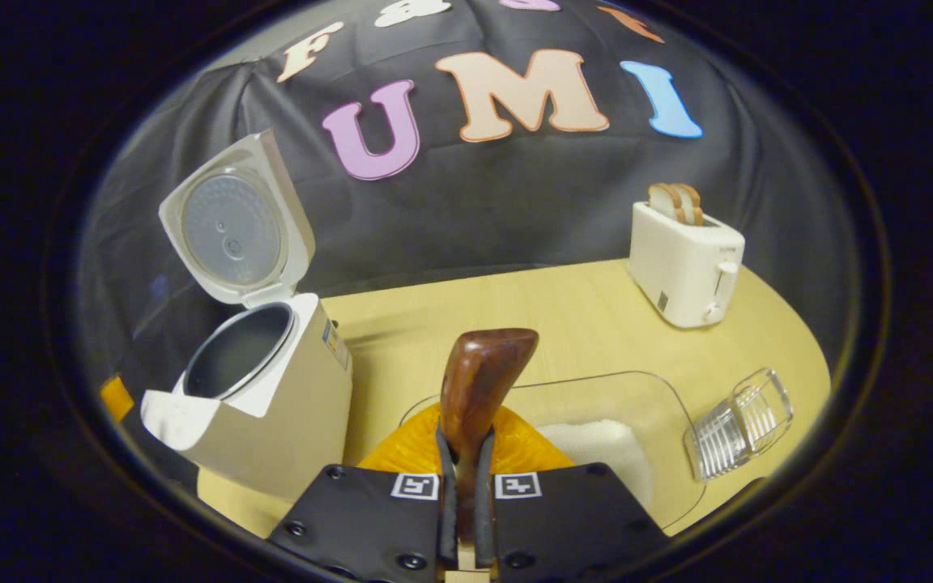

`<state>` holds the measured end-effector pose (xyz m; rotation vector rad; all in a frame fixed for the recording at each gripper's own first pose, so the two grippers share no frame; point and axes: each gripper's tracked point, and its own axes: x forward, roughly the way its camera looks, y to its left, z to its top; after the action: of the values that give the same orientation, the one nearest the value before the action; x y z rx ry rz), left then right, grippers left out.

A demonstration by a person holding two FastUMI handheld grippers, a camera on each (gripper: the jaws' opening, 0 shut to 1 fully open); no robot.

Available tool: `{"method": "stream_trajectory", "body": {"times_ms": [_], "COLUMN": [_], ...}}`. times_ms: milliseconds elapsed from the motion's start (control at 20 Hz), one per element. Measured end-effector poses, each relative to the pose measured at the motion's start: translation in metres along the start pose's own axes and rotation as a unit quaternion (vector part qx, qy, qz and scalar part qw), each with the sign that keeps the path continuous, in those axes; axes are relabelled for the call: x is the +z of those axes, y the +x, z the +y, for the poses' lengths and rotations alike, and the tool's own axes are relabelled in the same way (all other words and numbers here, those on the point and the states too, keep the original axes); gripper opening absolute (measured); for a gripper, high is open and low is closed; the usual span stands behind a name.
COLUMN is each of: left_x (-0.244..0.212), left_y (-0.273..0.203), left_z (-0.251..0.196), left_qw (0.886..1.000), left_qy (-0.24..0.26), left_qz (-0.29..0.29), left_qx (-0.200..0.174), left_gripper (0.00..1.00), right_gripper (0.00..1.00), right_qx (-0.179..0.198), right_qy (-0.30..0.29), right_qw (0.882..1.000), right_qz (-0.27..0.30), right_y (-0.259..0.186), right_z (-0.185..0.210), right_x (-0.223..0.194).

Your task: Close the left gripper, press the button to open the rice cooker; take a wooden spoon from the chopstick holder with the right hand, scoop a spoonful of rice and pour it into the rice cooker, then put the wooden spoon back into the chopstick holder.

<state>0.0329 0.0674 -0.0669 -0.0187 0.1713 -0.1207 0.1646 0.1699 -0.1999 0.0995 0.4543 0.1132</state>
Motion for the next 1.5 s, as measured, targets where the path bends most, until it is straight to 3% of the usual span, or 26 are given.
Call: {"method": "stream_trajectory", "body": {"times_ms": [200,500,1050,1500], "left_x": [0.0,0.002,0.008,0.011], "left_y": [-0.001,0.001,0.004,0.002], "left_z": [-0.001,-0.005,-0.015,-0.019], "left_qw": [1.0,1.0,1.0,1.0], "left_qy": [-0.002,0.003,0.012,0.012], "left_qz": [-0.002,-0.003,-0.009,-0.014], "left_qx": [-0.001,-0.006,-0.015,-0.023], "left_gripper": [0.94,0.94,0.94,0.94], "right_gripper": [0.11,0.11,0.11,0.11], "right_qx": [0.0,-0.005,0.011,0.063], "right_qy": [0.084,0.191,0.28,0.386], "right_qw": [0.996,0.981,0.96,0.92], "right_qz": [0.016,0.021,0.005,-0.026], "right_y": [0.001,-0.001,-0.016,-0.038], "right_z": [-0.014,-0.04,-0.056,-0.05], "right_x": [-0.003,-0.002,0.024,0.068]}}
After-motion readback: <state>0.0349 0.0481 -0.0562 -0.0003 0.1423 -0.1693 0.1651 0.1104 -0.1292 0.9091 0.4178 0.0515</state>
